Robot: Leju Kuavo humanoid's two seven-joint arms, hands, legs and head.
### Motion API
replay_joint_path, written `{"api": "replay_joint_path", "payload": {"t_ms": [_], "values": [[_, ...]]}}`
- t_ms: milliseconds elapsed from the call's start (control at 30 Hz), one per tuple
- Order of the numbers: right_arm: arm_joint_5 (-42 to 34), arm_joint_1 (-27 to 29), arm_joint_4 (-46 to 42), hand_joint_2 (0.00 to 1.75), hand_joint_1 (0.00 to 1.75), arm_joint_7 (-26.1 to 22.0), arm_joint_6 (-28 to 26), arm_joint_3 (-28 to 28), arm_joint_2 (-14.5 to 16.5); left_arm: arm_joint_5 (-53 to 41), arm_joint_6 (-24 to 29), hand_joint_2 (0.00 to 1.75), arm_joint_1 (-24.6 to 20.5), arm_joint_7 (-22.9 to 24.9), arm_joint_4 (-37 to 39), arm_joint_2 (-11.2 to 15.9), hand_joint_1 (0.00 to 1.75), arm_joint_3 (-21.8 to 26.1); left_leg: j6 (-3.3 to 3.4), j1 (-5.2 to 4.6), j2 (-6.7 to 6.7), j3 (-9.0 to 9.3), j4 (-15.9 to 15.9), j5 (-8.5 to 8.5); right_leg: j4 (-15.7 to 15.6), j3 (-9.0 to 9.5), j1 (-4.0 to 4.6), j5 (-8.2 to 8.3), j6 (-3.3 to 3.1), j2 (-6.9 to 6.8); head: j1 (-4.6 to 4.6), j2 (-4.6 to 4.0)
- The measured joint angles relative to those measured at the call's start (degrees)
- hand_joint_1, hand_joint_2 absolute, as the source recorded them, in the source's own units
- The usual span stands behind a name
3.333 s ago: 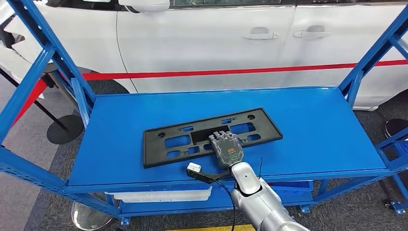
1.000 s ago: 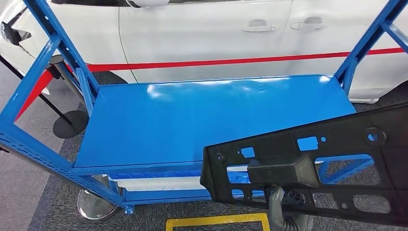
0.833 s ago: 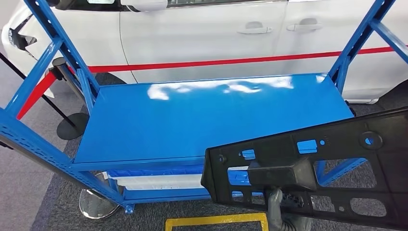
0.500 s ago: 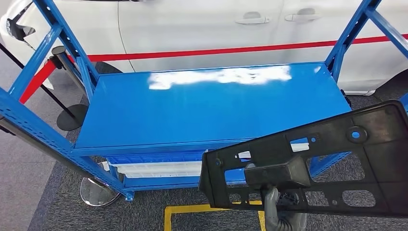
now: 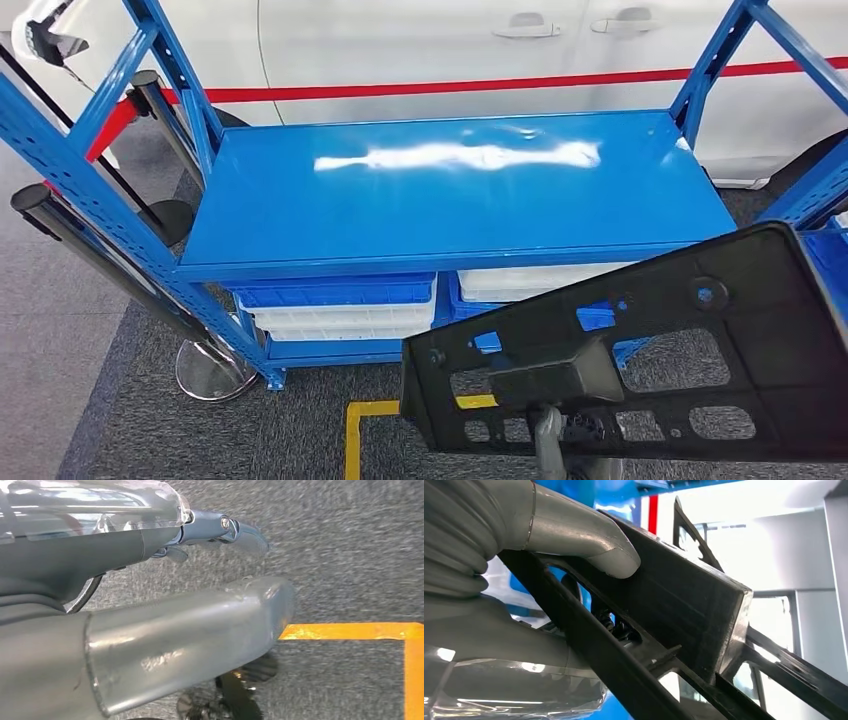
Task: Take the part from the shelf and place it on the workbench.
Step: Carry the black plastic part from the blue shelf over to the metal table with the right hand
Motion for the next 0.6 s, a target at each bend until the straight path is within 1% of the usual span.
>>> {"api": "replay_joint_path", "payload": {"t_ms": [33,67,100,133,167,200,233,267,300,333,367,400,433,467,500,533,567,600], "values": [[0.5,0.4,-0.1,1.75,1.75,0.0,0.5,-0.1,0.0,-0.1,0.0,0.00,0.0,0.1,0.0,0.1,0.00,0.0,-0.38,-0.05,-0.04,-0.47,0.5,0.27,-2.3,1.34,0.11,-0.74,-0.35,0.03,0.02,0.00],[0.9,0.9,-0.3,1.75,1.75,0.0,0.8,-0.3,0.0,-0.3,0.0,0.00,0.1,0.1,0.0,0.2,0.00,0.0,-0.78,-0.07,-0.08,-0.76,0.7,0.60,-3.3,1.69,0.34,-1.23,-0.82,0.04,0.00,0.00],[1.4,1.4,-0.5,1.75,1.75,0.0,1.1,-0.5,0.0,-0.5,0.0,0.00,0.1,0.0,0.0,0.3,0.00,0.1,-1.20,-0.01,-0.11,-0.89,0.7,1.00,-3.5,1.36,0.40,-1.05,-1.42,0.00,0.01,-0.01],[1.8,1.9,-0.8,1.75,1.75,0.0,1.3,-0.8,0.1,-0.7,0.0,0.00,0.2,-0.1,0.0,0.4,0.00,0.1,-1.58,0.13,-0.17,-1.11,0.9,0.84,-3.5,0.96,0.40,-0.58,-1.98,-0.13,0.05,-0.01],[2.2,2.3,-1.1,1.75,1.75,0.0,1.5,-1.0,0.2,-0.9,0.0,0.00,0.3,-0.2,0.0,0.4,0.00,0.1,-1.90,0.27,-0.24,-1.54,1.8,-0.34,-3.6,0.45,0.41,-0.02,-2.59,-0.23,-0.01,-0.02],[2.5,2.6,-1.4,1.75,1.75,0.0,1.7,-1.3,0.3,-1.0,0.0,0.00,0.3,-0.5,0.0,0.5,0.00,0.1,-2.17,0.38,-0.30,-2.18,3.6,-2.48,-3.7,-0.17,0.37,0.61,-3.12,-0.33,-0.08,-0.02],[2.8,3.0,-1.7,1.75,1.75,-0.1,2.0,-1.6,0.5,-1.0,0.0,0.00,0.3,-0.8,0.0,0.6,0.00,0.1,-2.37,0.46,-0.33,-3.01,6.5,-5.43,-3.7,-0.87,0.41,1.22,-3.47,-0.41,-0.22,-0.01],[3.0,3.3,-2.0,1.75,1.75,-0.1,2.3,-2.0,0.7,-1.2,0.0,0.00,0.3,-1.0,0.0,0.7,0.00,0.1,-2.52,0.47,-0.33,-3.80,10.0,-8.28,-3.6,-1.65,0.51,1.83,-3.67,-0.42,-0.34,-0.01],[3.1,3.6,-2.2,1.75,1.75,-0.1,2.6,-2.4,0.8,-1.3,0.0,0.00,0.3,-1.3,0.0,0.9,0.00,0.1,-2.62,0.47,-0.33,-4.28,13.2,-10.09,-3.5,-2.48,0.62,2.43,-3.72,-0.44,-0.40,0.00],[3.2,3.9,-2.3,1.75,1.75,-0.1,3.0,-2.9,1.0,-1.5,0.1,0.00,0.3,-1.5,0.0,1.0,0.00,0.1,-2.64,0.46,-0.33,-4.24,15.5,-10.62,-3.4,-3.37,0.71,3.02,-3.70,-0.45,-0.41,-0.01],[3.2,4.1,-2.5,1.75,1.75,-0.1,3.3,-3.4,1.1,-1.7,0.1,0.00,0.3,-1.7,0.0,1.1,0.00,0.1,-2.57,0.46,-0.33,-3.40,16.1,-9.79,-3.1,-4.29,0.78,3.58,-3.66,-0.45,-0.42,-0.01],[3.1,4.3,-2.7,1.75,1.75,-0.1,3.7,-3.9,1.2,-1.8,0.1,0.00,0.3,-1.9,0.0,1.2,0.00,0.1,-2.42,0.45,-0.33,-1.69,14.8,-8.14,-2.9,-5.20,0.83,4.11,-3.57,-0.44,-0.43,-0.01],[3.0,4.5,-3.0,1.75,1.75,-0.1,4.1,-4.4,1.4,-1.9,0.1,0.00,0.3,-2.1,0.0,1.2,0.00,0.1,-2.16,0.43,-0.34,0.98,11.7,-6.53,-2.7,-6.02,0.87,4.62,-3.46,-0.43,-0.43,-0.01],[2.9,4.7,-3.3,1.75,1.75,-0.1,4.6,-5.0,1.6,-2.1,0.2,0.00,0.2,-2.3,0.0,1.3,0.00,0.1,-1.83,0.30,-0.36,4.14,7.4,-5.93,-2.5,-6.68,0.96,5.10,-3.26,-0.41,-0.44,0.00],[2.8,4.9,-3.6,1.75,1.75,-0.1,5.0,-5.5,1.9,-2.3,0.2,0.00,0.0,-2.5,0.0,1.3,0.00,0.1,-1.54,0.18,-0.37,6.92,3.2,-6.05,-2.3,-7.10,1.03,5.58,-2.99,-0.42,-0.41,0.00],[2.8,5.2,-3.8,1.75,1.75,-0.1,5.4,-6.0,2.1,-2.5,0.2,0.00,0.0,-2.6,-0.1,1.4,0.00,0.1,-1.24,-0.01,-0.40,8.80,0.1,-6.54,-2.3,-7.30,1.05,6.08,-2.66,-0.48,-0.37,-0.01],[2.8,5.4,-4.1,1.75,1.75,-0.1,5.8,-6.4,2.3,-2.6,0.3,0.00,-0.1,-2.7,-0.1,1.5,0.00,0.1,-0.99,-0.21,-0.41,9.58,-1.6,-7.05,-2.4,-7.35,1.02,6.61,-2.28,-0.55,-0.46,-0.01],[2.8,5.5,-4.2,1.75,1.75,-0.1,6.1,-6.8,2.5,-2.8,0.3,0.00,-0.1,-2.7,-0.1,1.5,0.00,0.1,-0.74,-0.29,-0.42,9.50,-2.1,-6.81,-2.6,-7.33,0.95,7.14,-1.87,-0.61,-0.52,-0.01]]}}
